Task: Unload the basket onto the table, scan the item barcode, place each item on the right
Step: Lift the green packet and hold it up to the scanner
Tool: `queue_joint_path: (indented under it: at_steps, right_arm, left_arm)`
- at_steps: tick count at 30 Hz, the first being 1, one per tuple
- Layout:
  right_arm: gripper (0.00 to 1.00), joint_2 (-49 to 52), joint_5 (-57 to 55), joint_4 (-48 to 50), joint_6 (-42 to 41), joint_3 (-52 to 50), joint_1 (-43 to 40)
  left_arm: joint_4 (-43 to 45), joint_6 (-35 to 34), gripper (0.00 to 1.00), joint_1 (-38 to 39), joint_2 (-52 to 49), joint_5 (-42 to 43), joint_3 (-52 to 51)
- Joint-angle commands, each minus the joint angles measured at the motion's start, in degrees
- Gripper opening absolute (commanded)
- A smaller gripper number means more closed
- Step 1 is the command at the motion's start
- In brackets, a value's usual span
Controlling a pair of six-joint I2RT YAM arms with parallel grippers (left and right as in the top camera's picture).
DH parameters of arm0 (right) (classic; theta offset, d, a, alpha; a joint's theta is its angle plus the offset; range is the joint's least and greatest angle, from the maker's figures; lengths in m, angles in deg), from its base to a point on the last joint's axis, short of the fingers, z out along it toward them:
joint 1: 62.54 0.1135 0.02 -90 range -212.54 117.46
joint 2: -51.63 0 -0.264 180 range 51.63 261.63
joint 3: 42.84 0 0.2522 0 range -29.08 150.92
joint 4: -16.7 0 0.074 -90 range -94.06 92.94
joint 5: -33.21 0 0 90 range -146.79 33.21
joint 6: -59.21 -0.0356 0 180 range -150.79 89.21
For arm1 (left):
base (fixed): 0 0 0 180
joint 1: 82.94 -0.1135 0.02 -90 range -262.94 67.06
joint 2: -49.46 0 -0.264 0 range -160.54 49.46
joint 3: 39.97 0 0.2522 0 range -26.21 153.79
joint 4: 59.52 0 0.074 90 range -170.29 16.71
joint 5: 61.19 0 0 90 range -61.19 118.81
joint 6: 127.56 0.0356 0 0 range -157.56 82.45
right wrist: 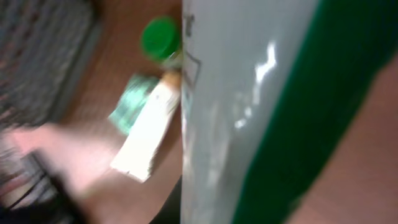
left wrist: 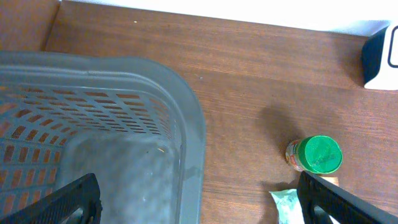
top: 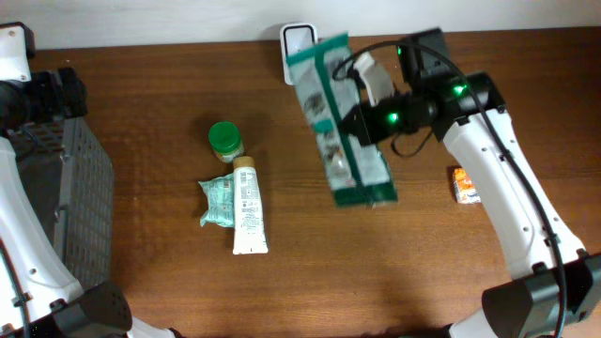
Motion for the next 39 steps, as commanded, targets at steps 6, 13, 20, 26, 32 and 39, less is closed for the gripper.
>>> queue_joint_path:
  at_steps: [6,13,20,26,32,39]
  right_arm:
    - [0.04,11.0,-45.5,6.4,2.8,14.4,8.2]
    - [0.04,23.6,-71.0,33.7,27.0,14.4,12.2]
    - [0.04,34.9,-80.6,51.2,43.5,14.4,12.4]
    - [0.04,40.4,-84.2,54.5,46.7,14.4,12.4]
    - [0.04,42.4,-84.7,57.1,48.2,14.3,12.4]
    - [0.04,42.2,-84.7,57.5,47.8,14.4,12.5]
  left_arm:
    - [0.1,-0.5,0.99,-0.3,0.0,0.6,-0.1]
    - [0.1,-0.5,0.99,-0.3,0.0,0.6,-0.1]
    - [0.1,-0.5,0.99,-0.3,0.0,0.6,-0.1]
    - [0.1,-0.5,0.99,-0.3,0.0,0.6,-0.1]
    - [0.1,-0.5,0.99,-0.3,0.0,0.6,-0.1]
    - [0.1,-0.5,0.99,-0.3,0.0,0.6,-0.1]
